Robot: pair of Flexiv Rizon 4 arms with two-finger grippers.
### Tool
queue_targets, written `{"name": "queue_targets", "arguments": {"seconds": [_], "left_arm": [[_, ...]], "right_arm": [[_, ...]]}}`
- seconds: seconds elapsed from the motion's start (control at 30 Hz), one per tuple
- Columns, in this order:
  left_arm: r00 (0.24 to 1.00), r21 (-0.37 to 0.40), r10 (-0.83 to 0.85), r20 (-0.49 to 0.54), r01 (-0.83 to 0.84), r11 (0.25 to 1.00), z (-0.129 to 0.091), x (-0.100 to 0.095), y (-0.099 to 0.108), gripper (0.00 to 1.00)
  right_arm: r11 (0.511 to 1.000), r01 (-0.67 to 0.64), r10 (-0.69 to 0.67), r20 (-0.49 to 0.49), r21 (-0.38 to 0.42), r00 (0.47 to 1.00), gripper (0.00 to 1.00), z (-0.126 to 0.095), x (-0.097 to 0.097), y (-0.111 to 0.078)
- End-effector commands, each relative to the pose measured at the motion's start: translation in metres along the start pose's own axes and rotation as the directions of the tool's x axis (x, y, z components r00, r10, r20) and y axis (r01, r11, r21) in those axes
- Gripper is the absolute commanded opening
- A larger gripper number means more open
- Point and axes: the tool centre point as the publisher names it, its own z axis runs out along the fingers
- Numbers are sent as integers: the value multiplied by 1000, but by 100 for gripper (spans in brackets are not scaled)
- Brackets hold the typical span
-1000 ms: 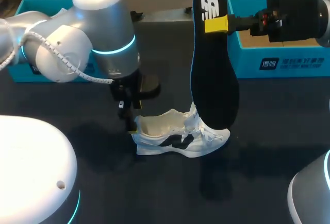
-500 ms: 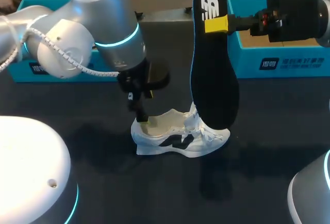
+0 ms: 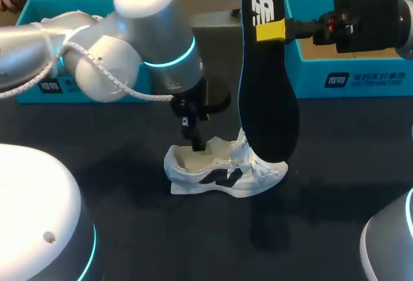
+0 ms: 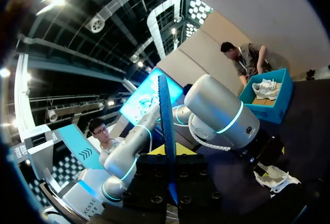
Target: Take the shoe out of the shoebox, open the shoe tongue, remove and reinsert the insole, then place the shoe into the shoebox
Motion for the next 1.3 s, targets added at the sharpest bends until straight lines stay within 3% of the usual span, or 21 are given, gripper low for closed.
{"name": "queue_targets", "arguments": {"seconds": [0.03,0.17,0.43,0.87,0.93,1.1,1.17,1.27,1.3], "left_arm": [[1000,4,8,0,-8,1000,23,-7,-7,100],[1000,10,19,-19,-19,1000,34,-10,-8,100],[999,-3,20,-41,-20,1000,55,-10,-12,84],[997,-19,38,-74,-40,999,67,9,-12,67],[996,-17,36,-83,-38,999,68,11,-12,55],[995,-11,27,-91,-28,1000,69,12,-10,39],[995,-12,26,-93,-27,1000,69,12,-9,22],[995,-11,24,-100,-25,1000,70,12,-9,9],[994,-9,25,-106,-26,1000,70,12,-9,0]], "right_arm": [[1000,-1,1,1,1,1000,0,2,-1,0],[1000,-1,1,1,1,1000,0,2,-1,0],[1000,-1,1,1,1,1000,0,2,-1,0],[1000,-1,1,1,1,1000,0,2,-1,0],[1000,-1,1,1,1,1000,0,2,-1,0],[1000,-1,1,1,1,1000,0,2,-1,0],[1000,-1,1,1,1,1000,0,2,-1,0],[1000,-1,1,1,1,1000,0,2,-1,0],[1000,-1,1,1,1,1000,0,2,-1,0]]}}
